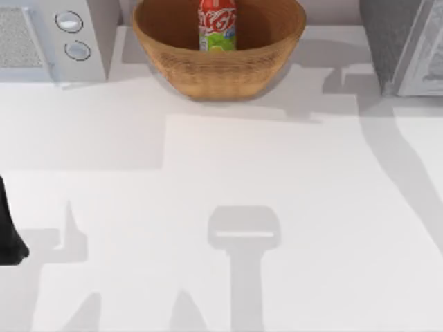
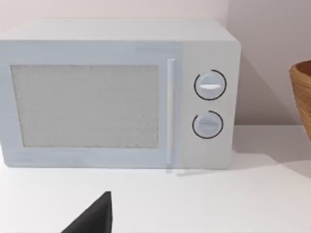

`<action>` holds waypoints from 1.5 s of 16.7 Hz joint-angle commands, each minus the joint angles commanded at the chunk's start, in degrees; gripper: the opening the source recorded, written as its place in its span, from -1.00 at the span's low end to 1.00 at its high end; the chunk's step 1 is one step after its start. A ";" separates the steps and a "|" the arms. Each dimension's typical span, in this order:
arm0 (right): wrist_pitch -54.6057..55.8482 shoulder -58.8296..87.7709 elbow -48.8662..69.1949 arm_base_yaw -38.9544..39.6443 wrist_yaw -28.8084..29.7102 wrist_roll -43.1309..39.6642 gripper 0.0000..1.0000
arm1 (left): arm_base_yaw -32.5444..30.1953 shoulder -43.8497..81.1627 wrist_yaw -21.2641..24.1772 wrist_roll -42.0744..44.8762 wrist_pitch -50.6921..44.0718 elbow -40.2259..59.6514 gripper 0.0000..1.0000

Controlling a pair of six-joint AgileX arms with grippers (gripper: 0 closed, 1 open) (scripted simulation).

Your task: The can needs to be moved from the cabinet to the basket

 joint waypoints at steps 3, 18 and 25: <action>2.26 -7.80 -10.24 -1.91 -2.14 -0.07 1.00 | 0.00 0.00 0.00 0.00 0.00 0.00 1.00; 18.72 -66.69 -89.62 -16.13 -18.71 -0.34 1.00 | 0.00 0.00 0.00 0.00 0.00 0.00 1.00; 21.42 -75.59 -99.25 -18.46 -21.30 -0.38 1.00 | 0.00 0.00 0.00 0.00 0.00 0.00 1.00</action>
